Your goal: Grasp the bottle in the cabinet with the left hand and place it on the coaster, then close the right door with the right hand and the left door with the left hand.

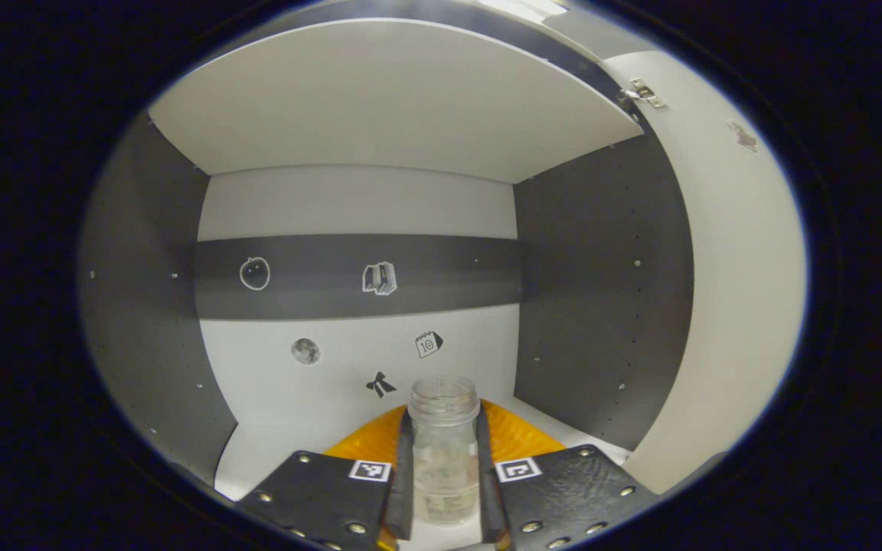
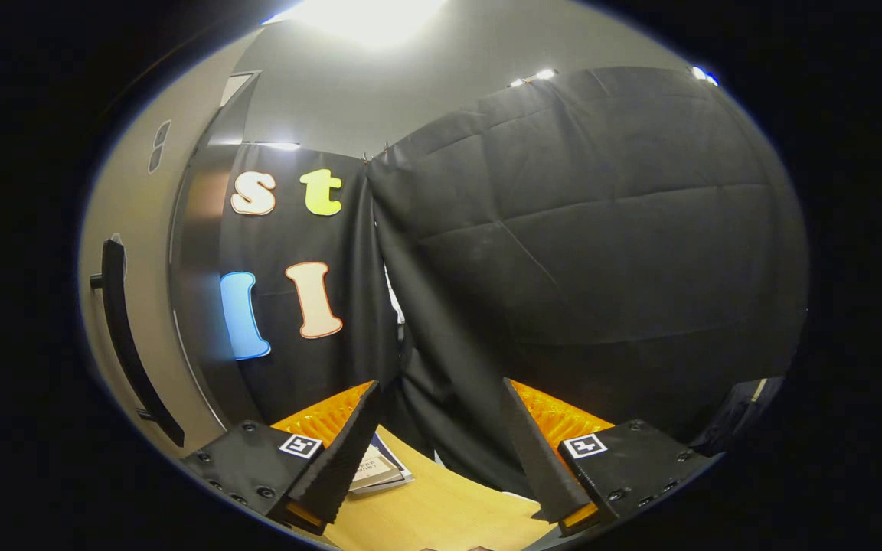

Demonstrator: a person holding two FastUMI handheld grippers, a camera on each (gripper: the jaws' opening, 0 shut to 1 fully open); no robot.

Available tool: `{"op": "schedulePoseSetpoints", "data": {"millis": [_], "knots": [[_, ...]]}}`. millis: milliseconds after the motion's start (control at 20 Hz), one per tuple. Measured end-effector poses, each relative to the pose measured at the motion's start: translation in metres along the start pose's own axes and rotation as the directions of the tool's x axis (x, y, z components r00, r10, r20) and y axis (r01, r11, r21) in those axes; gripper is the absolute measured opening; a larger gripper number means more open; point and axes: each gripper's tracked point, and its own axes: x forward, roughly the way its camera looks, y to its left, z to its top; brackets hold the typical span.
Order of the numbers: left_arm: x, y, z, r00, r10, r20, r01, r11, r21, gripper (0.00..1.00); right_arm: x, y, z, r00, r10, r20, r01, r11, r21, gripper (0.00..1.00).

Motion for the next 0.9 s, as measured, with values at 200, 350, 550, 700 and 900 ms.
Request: {"op": "schedulePoseSetpoints", "data": {"millis": [200,350,550,700,900], "knots": [[-0.026,0.003,0.018,1.000,0.002,0.028,-0.003,1.000,0.017,0.31,-0.004,0.001,-0.001,1.000,0.017,-0.005,-0.017,1.000,0.005,0.96],[-0.050,0.001,0.030,0.999,-0.016,0.046,0.015,1.000,0.012,0.34,-0.010,0.004,-0.001,0.999,0.034,-0.007,-0.034,0.999,0.009,0.96],[-0.088,-0.003,0.040,0.997,-0.037,0.062,0.037,0.999,0.001,0.34,-0.021,0.009,0.000,0.998,0.057,-0.010,-0.057,0.998,0.004,0.98],[-0.117,-0.008,0.045,0.996,-0.056,0.071,0.056,0.998,-0.001,0.31,-0.028,0.014,0.001,0.997,0.080,-0.014,-0.080,0.997,0.004,0.96],[-0.149,-0.017,0.038,0.995,-0.088,0.047,0.088,0.996,-0.012,0.34,-0.038,0.021,0.002,0.994,0.110,-0.015,-0.110,0.994,0.005,0.96]]}}
